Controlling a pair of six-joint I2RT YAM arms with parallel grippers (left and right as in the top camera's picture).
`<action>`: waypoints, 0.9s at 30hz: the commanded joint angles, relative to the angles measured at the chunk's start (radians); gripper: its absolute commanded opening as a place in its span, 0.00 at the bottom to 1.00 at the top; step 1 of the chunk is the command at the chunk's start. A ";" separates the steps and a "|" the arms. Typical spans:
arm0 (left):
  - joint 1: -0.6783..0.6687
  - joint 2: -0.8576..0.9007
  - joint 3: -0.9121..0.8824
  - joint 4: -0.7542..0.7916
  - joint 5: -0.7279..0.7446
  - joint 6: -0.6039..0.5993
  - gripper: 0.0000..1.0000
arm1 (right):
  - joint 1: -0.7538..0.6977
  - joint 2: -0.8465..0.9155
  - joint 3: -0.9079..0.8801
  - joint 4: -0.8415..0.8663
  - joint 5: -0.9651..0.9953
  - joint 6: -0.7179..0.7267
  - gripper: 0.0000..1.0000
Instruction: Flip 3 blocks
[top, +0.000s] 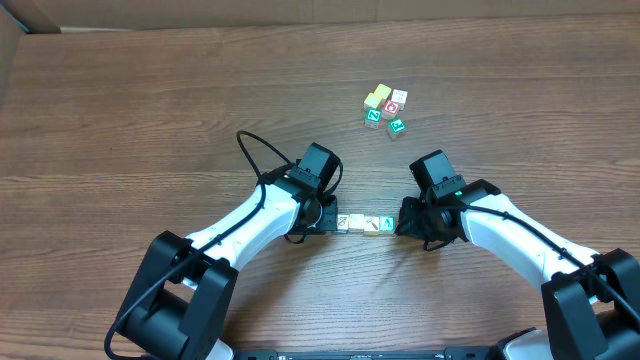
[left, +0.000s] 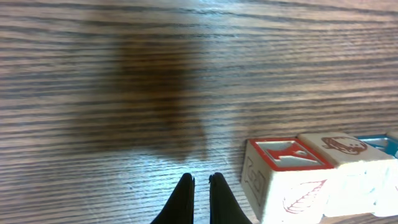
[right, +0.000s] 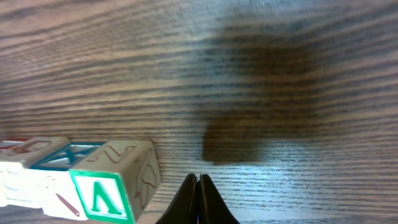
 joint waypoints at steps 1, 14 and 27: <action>-0.010 0.015 -0.020 0.009 -0.014 0.002 0.04 | 0.001 0.000 -0.012 0.020 -0.013 0.022 0.04; -0.010 0.015 -0.054 0.095 0.013 0.002 0.04 | 0.001 0.000 -0.012 0.043 -0.043 0.022 0.04; -0.010 0.015 -0.054 0.116 0.027 0.002 0.04 | 0.001 0.000 -0.012 0.042 -0.103 0.034 0.04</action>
